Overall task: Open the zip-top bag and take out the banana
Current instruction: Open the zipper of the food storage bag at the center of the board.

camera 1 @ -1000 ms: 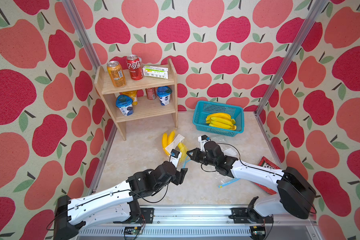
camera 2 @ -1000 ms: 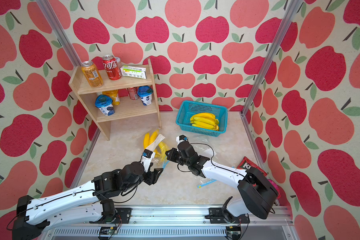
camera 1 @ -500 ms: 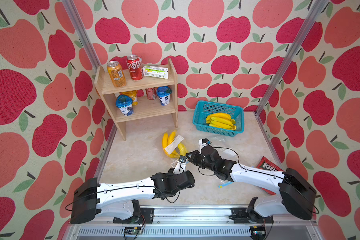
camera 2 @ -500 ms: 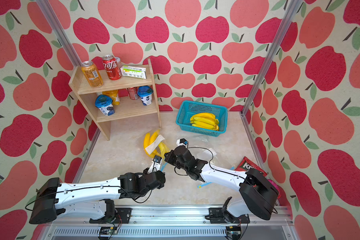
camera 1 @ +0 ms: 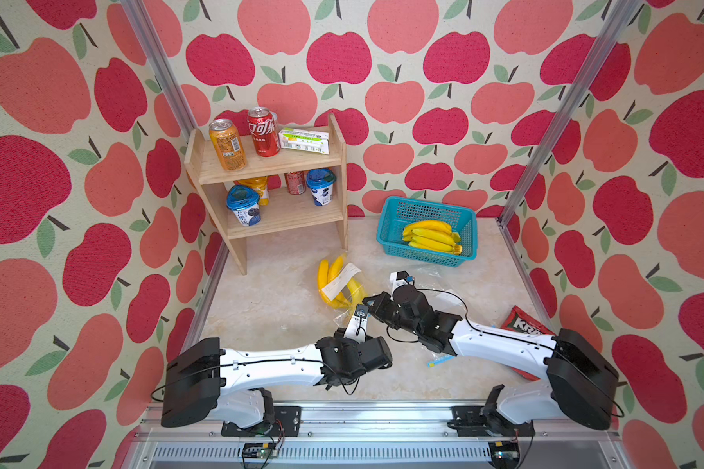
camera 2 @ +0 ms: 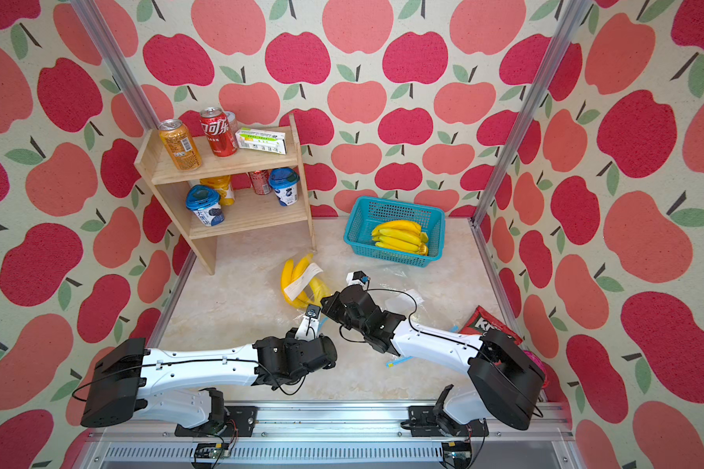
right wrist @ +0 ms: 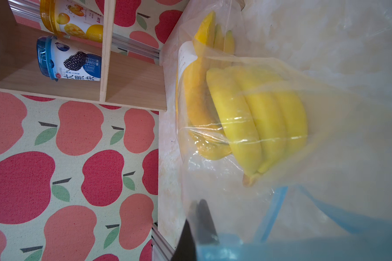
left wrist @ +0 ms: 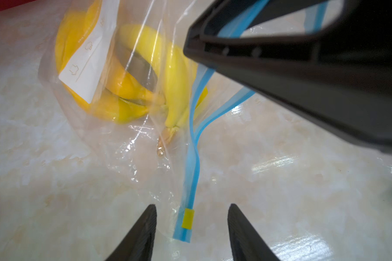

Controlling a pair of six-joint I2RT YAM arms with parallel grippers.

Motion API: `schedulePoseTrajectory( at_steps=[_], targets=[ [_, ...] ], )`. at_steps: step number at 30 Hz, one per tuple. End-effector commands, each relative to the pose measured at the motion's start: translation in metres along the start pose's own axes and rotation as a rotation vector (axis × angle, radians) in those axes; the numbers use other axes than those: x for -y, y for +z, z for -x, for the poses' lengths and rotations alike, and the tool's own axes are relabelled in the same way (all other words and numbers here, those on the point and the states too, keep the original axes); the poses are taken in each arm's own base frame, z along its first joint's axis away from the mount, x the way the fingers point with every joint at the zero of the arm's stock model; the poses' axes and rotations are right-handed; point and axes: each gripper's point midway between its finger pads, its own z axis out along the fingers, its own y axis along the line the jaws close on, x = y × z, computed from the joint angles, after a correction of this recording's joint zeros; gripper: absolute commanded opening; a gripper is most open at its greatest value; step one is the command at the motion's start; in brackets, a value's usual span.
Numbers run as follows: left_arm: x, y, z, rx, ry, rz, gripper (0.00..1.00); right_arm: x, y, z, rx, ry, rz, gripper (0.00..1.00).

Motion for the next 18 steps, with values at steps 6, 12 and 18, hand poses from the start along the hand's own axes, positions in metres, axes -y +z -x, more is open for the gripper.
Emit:
schedulePoseTrajectory(
  at_steps=[6, 12, 18],
  targets=[
    [0.004, 0.004, 0.003, 0.050, 0.008, -0.002, 0.54, -0.016, -0.006, 0.004, 0.024, 0.038, 0.054, 0.00],
    [0.019, 0.008, -0.003, 0.017, 0.056, -0.028, 0.58, -0.013, -0.005, 0.005, 0.031, 0.036, 0.045, 0.00],
    [0.002, 0.014, -0.016, 0.000, 0.042, 0.055, 0.60, -0.017, -0.013, 0.012, 0.059, 0.040, 0.068, 0.01]
  ],
)
